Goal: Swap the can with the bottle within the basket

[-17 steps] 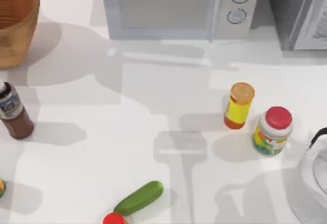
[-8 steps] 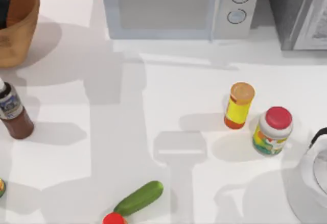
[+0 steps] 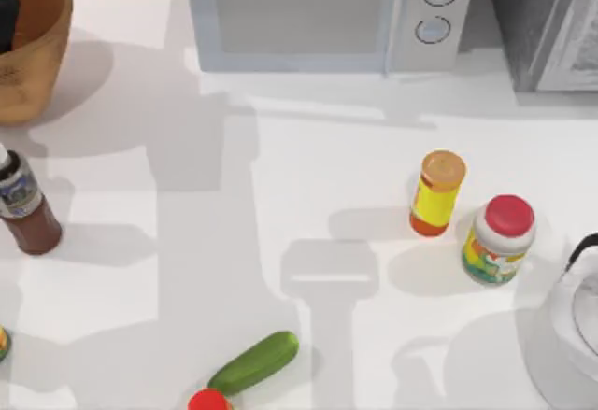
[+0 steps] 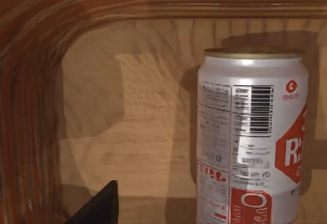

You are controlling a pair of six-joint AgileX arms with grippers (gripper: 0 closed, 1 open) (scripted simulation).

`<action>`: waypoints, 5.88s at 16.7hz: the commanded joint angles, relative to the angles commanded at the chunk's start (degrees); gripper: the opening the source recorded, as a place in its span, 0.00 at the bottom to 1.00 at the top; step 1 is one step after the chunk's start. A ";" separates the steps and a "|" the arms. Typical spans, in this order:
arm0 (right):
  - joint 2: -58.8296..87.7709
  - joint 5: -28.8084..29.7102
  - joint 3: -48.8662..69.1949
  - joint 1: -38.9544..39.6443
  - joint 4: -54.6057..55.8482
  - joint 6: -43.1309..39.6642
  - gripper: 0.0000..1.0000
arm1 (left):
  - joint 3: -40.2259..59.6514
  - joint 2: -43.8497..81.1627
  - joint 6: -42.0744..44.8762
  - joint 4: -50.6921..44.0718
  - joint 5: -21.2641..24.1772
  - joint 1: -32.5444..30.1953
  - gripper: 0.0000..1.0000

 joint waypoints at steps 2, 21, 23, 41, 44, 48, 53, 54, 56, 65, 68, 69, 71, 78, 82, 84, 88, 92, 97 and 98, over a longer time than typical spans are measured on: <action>0.00 0.00 0.00 0.00 0.00 0.00 1.00 | -2.15 0.10 -0.17 2.18 0.03 0.02 1.00; 0.00 0.00 0.00 0.00 0.00 0.00 1.00 | -11.12 0.78 -0.42 11.95 -0.02 -0.26 0.25; 0.00 0.00 0.00 0.00 0.00 0.00 1.00 | -11.12 0.78 -0.42 11.95 -0.02 -0.26 0.10; 0.00 0.00 0.00 0.00 0.00 0.00 1.00 | -26.71 -17.29 -2.37 20.23 3.47 -4.14 0.00; 0.00 0.00 0.00 0.00 0.00 0.00 1.00 | -42.22 -32.96 -3.93 27.31 5.59 -7.05 0.00; 0.00 0.00 0.00 0.00 0.00 0.00 1.00 | -68.93 -60.03 -6.44 38.36 7.29 -10.54 0.00; 0.00 0.00 0.00 0.00 0.00 0.00 1.00 | -106.91 -97.64 -9.69 53.93 6.26 -13.17 0.00; 0.00 0.00 0.00 0.00 0.00 0.00 1.00 | -114.21 -104.91 -10.23 57.09 5.59 -13.38 0.00; 0.00 0.00 0.00 0.00 0.00 0.00 1.00 | -127.72 -118.63 -11.17 63.38 3.88 -13.51 0.00; 0.00 0.00 0.00 0.00 0.00 0.00 1.00 | -164.09 -157.03 -12.69 84.76 -5.20 -11.52 0.00; 0.00 0.00 0.00 0.00 0.00 0.00 1.00 | -166.01 -159.13 -12.66 86.13 -6.02 -11.23 0.00; 0.00 0.00 0.00 0.00 0.00 0.00 1.00 | -166.01 -159.13 -12.66 86.13 -6.02 -11.23 0.00; 0.00 0.00 0.00 0.00 0.00 0.00 1.00 | -166.01 -159.13 -12.66 86.13 -6.02 -11.23 0.00; 0.00 0.00 0.00 0.00 0.00 0.00 1.00 | -161.74 -151.51 -10.81 90.29 -1.68 -14.13 0.00; 0.00 0.00 0.00 0.00 0.00 0.00 1.00 | -154.47 -135.98 -8.61 97.69 4.61 -17.76 0.00; 0.00 0.00 0.00 0.00 0.00 0.00 1.00 | -150.53 -127.87 -7.92 101.87 8.20 -19.35 0.00; 0.00 0.00 0.00 0.00 0.00 0.00 1.00 | -143.55 -113.90 -7.26 109.54 15.09 -22.09 0.00; 0.00 0.00 0.00 0.00 0.00 0.00 1.00 | -136.94 -101.29 -6.69 117.07 21.66 -24.38 0.00; 0.00 0.00 0.00 0.00 0.00 0.00 1.00 | -128.98 -86.46 -6.06 126.30 29.82 -26.90 0.00; 0.00 0.00 0.00 0.00 0.00 0.00 1.00 | -127.39 -83.70 -5.87 128.14 31.36 -27.31 0.00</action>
